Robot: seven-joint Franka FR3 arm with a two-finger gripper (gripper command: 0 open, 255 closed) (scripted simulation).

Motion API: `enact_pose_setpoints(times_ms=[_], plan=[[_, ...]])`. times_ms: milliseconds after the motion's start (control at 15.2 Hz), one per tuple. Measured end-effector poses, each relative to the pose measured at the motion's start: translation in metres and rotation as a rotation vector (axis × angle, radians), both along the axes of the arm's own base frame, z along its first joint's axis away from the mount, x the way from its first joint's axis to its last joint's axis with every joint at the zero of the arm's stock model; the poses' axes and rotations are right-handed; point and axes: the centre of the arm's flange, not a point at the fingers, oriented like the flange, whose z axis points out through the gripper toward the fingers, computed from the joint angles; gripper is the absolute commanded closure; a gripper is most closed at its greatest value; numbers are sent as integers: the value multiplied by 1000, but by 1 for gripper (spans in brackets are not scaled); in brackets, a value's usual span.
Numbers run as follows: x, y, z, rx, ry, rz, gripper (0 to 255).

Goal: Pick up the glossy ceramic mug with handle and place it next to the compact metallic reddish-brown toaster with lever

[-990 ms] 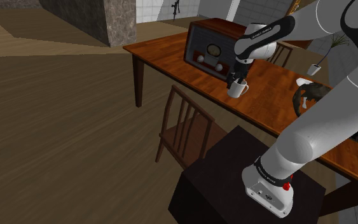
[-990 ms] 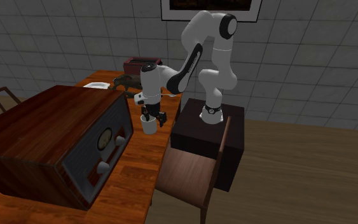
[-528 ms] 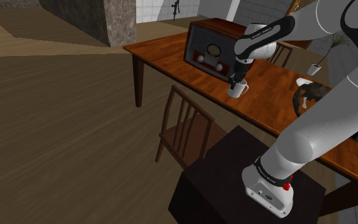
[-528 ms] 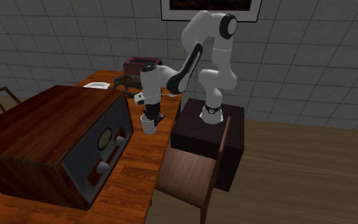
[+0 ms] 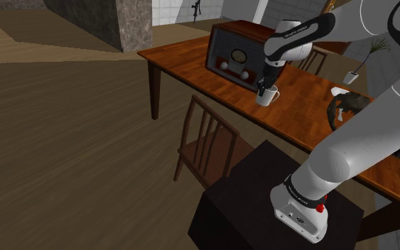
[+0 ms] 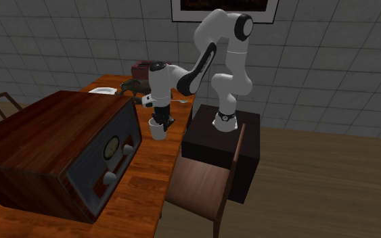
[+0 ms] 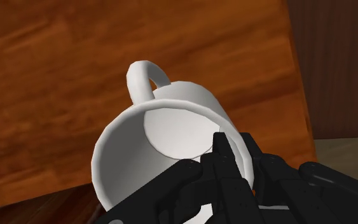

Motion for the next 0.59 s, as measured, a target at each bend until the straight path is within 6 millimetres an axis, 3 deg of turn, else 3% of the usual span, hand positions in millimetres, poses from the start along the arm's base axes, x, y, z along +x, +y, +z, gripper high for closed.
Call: enact_pose_setpoints(times_ms=[594], plan=[[-1,0,48,0,0,0,255]])
